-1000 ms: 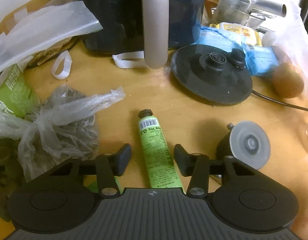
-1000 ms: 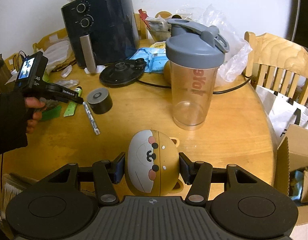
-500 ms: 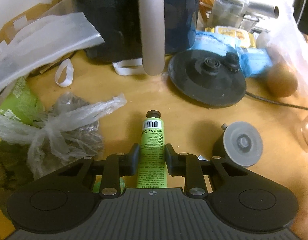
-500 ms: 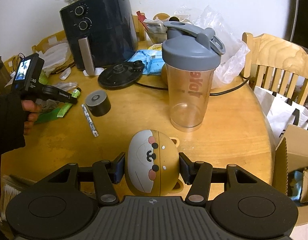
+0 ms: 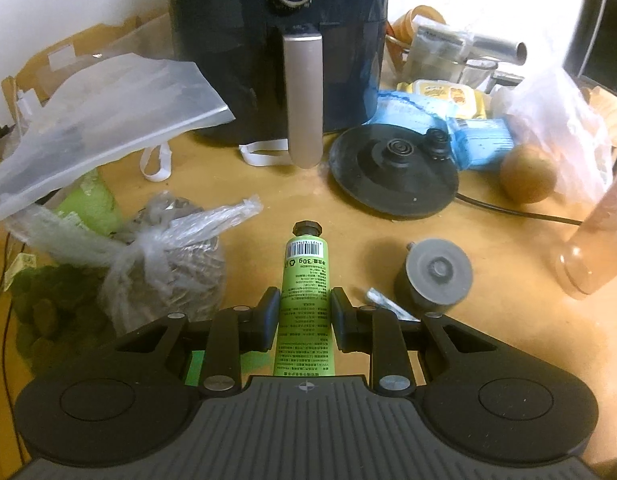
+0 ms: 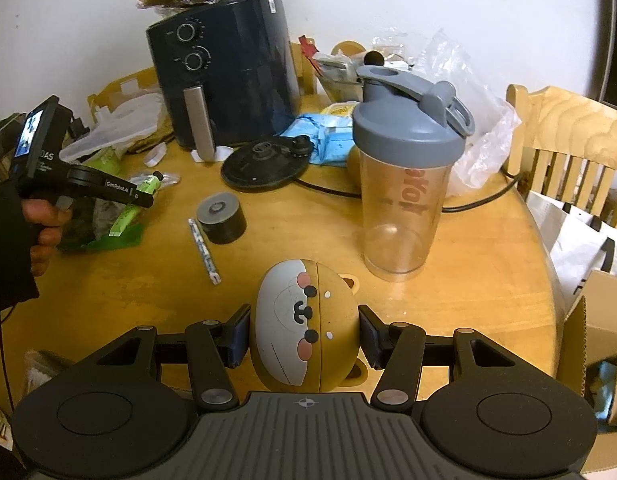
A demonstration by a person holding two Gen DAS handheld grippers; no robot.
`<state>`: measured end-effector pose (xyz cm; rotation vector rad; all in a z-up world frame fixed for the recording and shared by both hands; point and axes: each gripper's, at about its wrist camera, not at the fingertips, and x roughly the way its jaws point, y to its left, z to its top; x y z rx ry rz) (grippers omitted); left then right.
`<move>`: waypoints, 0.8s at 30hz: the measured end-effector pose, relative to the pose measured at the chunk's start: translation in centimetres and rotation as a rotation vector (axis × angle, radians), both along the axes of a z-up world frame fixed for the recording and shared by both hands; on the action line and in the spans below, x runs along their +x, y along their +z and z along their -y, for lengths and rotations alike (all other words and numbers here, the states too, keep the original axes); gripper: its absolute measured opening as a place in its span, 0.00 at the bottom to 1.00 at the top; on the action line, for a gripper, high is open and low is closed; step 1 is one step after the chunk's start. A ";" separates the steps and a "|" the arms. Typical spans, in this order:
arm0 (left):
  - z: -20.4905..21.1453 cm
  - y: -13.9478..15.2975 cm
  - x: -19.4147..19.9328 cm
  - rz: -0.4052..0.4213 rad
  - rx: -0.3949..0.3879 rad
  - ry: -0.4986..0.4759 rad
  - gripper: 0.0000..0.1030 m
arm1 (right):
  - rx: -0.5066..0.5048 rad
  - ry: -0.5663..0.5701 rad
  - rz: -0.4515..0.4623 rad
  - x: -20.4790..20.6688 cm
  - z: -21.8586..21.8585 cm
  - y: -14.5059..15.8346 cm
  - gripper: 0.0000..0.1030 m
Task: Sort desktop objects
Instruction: 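Carry the green tube to the box and drop it with the left tool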
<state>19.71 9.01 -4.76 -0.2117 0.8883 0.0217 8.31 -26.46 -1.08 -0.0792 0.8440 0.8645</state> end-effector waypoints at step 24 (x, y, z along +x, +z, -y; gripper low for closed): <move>1.8 5.4 -11.1 -0.001 -0.118 -0.015 0.26 | 0.092 0.198 0.016 -1.3 1.5 2.3 0.55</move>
